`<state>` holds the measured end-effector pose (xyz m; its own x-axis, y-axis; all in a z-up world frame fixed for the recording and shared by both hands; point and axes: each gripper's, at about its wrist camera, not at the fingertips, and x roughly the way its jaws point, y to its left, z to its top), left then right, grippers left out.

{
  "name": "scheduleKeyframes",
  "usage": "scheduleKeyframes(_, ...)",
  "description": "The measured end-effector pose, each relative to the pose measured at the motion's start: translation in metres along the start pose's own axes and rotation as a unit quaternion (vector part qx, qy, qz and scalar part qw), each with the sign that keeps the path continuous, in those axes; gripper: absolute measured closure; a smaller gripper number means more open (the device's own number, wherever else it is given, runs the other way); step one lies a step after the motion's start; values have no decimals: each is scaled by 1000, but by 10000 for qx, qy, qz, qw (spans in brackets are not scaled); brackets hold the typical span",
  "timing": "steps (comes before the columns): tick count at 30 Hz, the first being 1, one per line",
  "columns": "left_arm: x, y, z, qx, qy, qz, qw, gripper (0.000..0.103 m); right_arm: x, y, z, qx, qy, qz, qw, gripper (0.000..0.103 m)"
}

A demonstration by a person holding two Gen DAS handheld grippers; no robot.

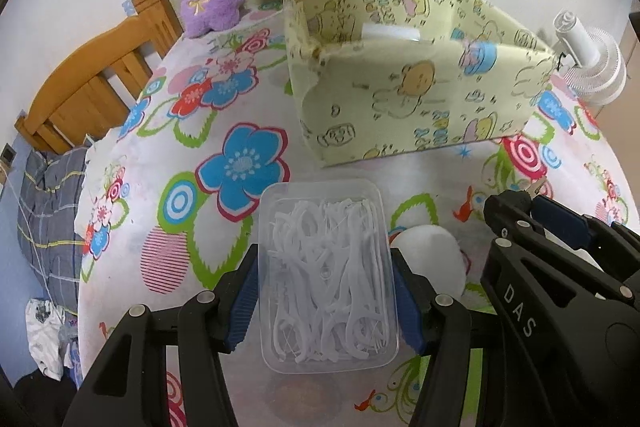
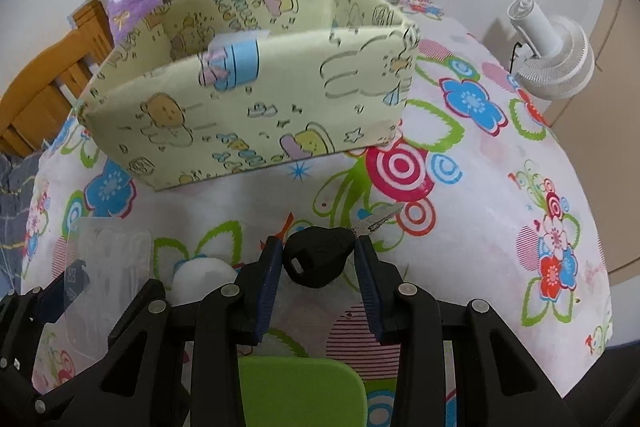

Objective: Organize rigid objects
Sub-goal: 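Carry the floss-pick box with the left tool while the right tool carries the key over the box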

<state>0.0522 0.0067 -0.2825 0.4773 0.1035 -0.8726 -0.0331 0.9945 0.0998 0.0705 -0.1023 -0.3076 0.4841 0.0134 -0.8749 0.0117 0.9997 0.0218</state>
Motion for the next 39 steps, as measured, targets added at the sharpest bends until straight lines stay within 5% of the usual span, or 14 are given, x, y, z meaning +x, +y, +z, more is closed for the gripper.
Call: scheduleKeyframes(39, -91, -16, 49, -92, -660, -384, 9970, 41, -106, -19, 51, 88, -823, 85, 9965, 63)
